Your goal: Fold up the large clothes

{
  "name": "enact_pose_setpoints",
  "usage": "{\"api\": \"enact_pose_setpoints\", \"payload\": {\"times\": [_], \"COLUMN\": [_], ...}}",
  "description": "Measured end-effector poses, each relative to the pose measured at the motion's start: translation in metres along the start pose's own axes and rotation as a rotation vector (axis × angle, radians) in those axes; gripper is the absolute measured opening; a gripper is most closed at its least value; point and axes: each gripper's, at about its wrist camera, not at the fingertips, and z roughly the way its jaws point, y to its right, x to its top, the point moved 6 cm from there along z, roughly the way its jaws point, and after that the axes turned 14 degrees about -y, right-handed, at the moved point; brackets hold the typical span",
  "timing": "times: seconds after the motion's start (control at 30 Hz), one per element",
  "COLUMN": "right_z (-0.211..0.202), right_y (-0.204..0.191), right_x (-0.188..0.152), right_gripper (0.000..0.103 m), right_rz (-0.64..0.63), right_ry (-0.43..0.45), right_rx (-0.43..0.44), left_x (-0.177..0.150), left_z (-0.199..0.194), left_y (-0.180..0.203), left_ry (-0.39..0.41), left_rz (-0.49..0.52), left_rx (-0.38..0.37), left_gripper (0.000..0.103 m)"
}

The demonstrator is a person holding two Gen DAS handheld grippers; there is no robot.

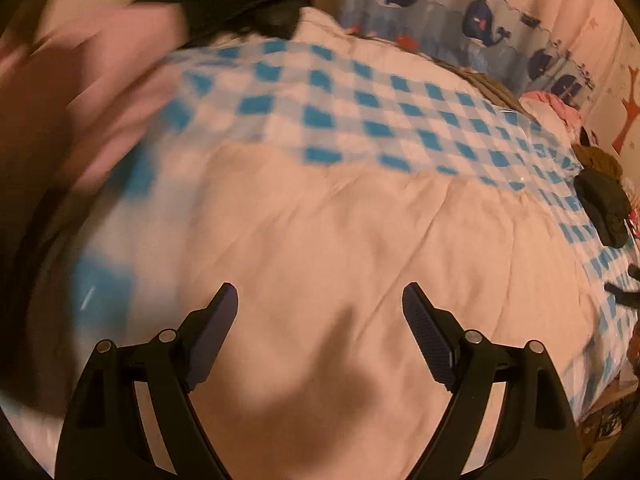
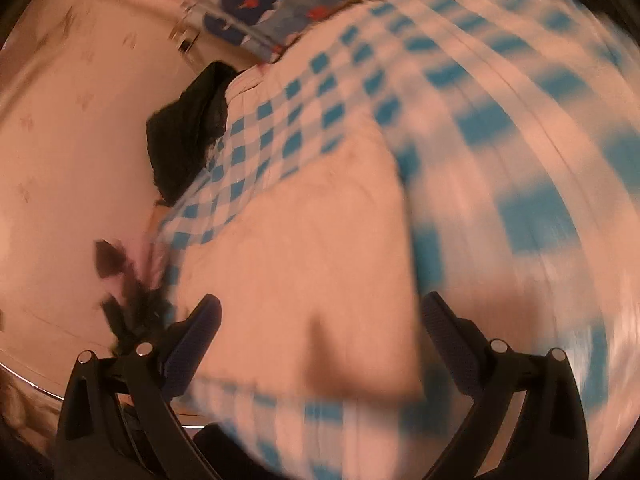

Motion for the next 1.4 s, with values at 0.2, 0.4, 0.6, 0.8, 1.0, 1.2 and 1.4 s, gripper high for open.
{"api": "enact_pose_setpoints", "payload": {"times": [0.2,0.4,0.6,0.8,1.0,1.2,1.4], "right_z": [0.017,0.053,0.079,0.062,0.011,-0.038,-0.074], "right_y": [0.022,0.006,-0.023,-0.029,-0.036,0.018,-0.022], "right_x": [-0.007,0.006,0.004,-0.035,-0.102,-0.090,-0.088], "right_gripper": [0.096,0.096,0.096,0.063,0.064,0.071,0.090], "right_rz": [0.049,-0.026,-0.168,-0.250,-0.332,-0.173,-0.290], "right_ry": [-0.020,-0.054,-0.141,-0.288,-0.347,-0.135,0.232], "right_rx": [0.088,0.076,0.126,0.264,0.377,0.222,-0.032], "left_x": [-0.053,-0.059,-0.056,-0.055,-0.074,-0.098,-0.075], "left_z": [0.007,0.024,0.041,0.044,0.034,0.013,-0.068], "left_y": [-0.054,-0.057,-0.051,-0.020,0.038,0.059,0.031], "left_ry": [-0.069,-0.098,-0.126,-0.185,-0.279,-0.319,-0.017], "left_rz": [-0.174,-0.197,-0.171,0.018,0.260,0.376,0.168], "left_rx": [0.017,-0.001,-0.027,-0.057,-0.071,0.044,0.129], "left_gripper": [0.081,0.081,0.082,0.080,0.079,0.082,0.082]}}
